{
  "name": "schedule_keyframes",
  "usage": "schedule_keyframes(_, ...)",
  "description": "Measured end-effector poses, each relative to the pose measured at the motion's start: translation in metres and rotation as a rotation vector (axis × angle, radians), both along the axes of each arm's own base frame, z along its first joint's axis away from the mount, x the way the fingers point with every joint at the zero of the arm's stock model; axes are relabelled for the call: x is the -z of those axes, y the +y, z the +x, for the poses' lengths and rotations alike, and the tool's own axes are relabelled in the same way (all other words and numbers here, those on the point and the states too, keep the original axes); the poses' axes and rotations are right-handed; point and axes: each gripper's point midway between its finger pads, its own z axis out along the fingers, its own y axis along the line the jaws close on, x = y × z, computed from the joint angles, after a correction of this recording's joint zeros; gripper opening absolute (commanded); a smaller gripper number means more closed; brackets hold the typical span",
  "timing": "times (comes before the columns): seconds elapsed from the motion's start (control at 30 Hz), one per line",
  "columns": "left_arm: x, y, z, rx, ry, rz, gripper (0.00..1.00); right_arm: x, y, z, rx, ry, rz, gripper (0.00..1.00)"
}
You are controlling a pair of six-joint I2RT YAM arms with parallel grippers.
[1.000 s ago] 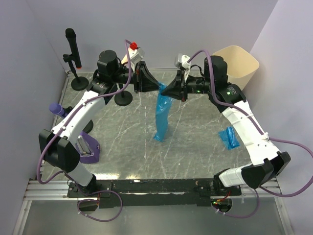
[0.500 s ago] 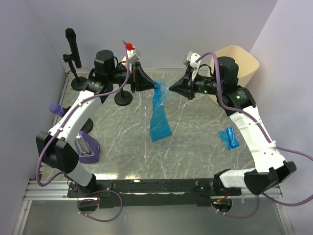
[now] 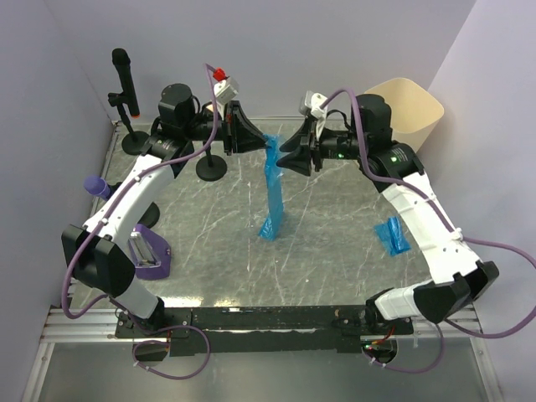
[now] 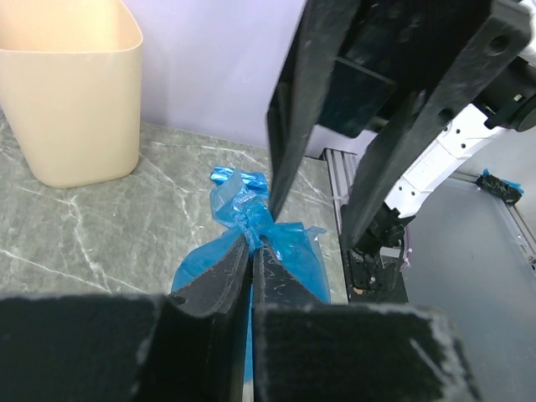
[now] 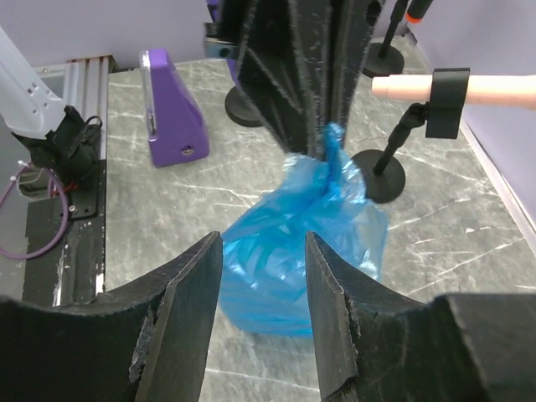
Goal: Put the trash bags into the trash bin
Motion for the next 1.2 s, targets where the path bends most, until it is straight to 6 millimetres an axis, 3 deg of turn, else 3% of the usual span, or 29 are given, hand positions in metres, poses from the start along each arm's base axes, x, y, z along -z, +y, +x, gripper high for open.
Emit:
schedule_keyframes(0.23, 0.001, 0.000, -0.001, 0.006, 0.010, -0.001, 0.08, 0.007, 0.012, 0.013, 0.001, 0.014, -0.015, 0.44)
schedule_keyframes(0.3, 0.002, 0.000, -0.002, 0.009, 0.013, -0.001, 0.08, 0.007, 0.013, 0.014, 0.004, 0.014, -0.017, 0.32)
schedule_keyframes(0.4, 0.004, 0.000, -0.002, 0.012, 0.019, 0.001, 0.08, 0.003, 0.014, 0.017, 0.010, -0.001, -0.015, 0.04)
schedule_keyframes(0.43, 0.004, 0.000, -0.002, 0.012, 0.018, 0.002, 0.08, 0.002, 0.014, 0.018, 0.012, -0.004, -0.014, 0.00)
schedule_keyframes(0.63, 0.009, 0.000, -0.001, 0.008, 0.021, 0.014, 0.15, 0.001, 0.013, 0.017, 0.012, -0.015, -0.017, 0.00)
schedule_keyframes(0.73, 0.012, 0.001, 0.000, 0.002, 0.025, 0.024, 0.12, 0.002, 0.009, 0.017, 0.029, -0.017, -0.020, 0.00)
schedule_keyframes(0.87, 0.018, 0.003, 0.001, -0.002, 0.033, 0.042, 0.01, 0.005, -0.005, 0.013, 0.073, -0.020, -0.028, 0.00)
schedule_keyframes(1.2, 0.019, 0.004, -0.004, 0.023, 0.033, 0.043, 0.01, 0.004, -0.016, 0.014, 0.115, -0.034, -0.032, 0.00)
